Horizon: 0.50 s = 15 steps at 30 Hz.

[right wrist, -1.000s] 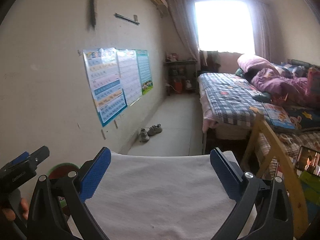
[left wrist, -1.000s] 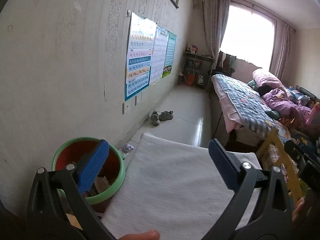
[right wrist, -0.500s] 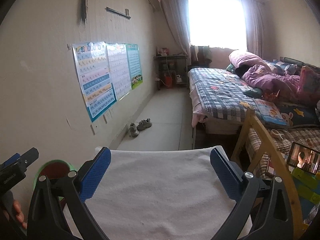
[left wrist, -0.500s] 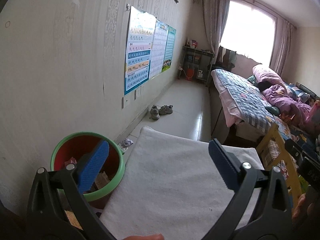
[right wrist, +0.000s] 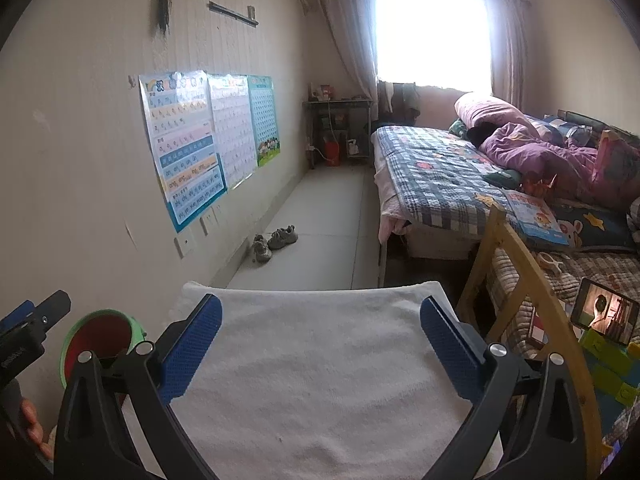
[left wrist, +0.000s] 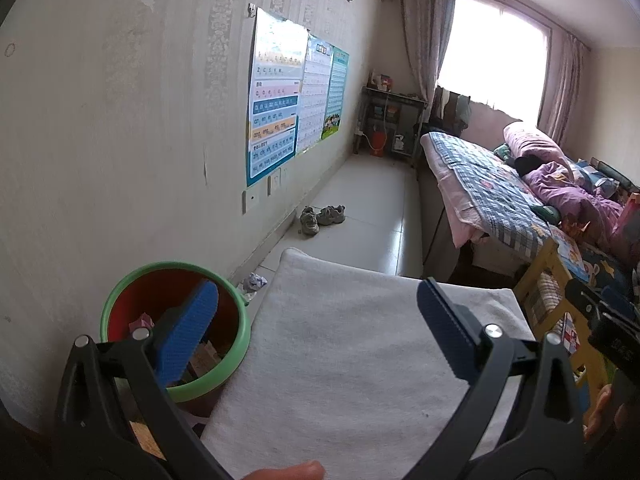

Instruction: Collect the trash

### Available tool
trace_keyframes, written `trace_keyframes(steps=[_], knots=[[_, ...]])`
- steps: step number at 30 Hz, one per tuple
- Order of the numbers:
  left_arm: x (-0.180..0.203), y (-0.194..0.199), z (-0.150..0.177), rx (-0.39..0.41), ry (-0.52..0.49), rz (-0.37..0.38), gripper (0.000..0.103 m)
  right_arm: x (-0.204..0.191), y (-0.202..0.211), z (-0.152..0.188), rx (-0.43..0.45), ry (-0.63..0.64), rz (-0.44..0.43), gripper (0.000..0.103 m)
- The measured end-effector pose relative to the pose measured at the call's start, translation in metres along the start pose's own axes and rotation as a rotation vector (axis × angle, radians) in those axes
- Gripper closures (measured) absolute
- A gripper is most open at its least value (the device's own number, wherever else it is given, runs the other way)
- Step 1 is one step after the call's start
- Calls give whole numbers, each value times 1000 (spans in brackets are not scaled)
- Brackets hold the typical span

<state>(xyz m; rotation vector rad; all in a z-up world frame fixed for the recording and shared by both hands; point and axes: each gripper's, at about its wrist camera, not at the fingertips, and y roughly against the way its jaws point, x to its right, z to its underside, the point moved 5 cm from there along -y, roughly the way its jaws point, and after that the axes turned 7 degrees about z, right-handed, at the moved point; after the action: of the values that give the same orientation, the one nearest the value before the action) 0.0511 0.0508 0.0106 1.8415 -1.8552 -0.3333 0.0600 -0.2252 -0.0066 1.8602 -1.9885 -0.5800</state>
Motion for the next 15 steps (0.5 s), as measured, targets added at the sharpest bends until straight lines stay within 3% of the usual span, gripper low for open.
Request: trace_keyframes(steps=[15], knots=[[-2,-3,3,-12,5,2,6,3,-7,5,-22,13,11,7]])
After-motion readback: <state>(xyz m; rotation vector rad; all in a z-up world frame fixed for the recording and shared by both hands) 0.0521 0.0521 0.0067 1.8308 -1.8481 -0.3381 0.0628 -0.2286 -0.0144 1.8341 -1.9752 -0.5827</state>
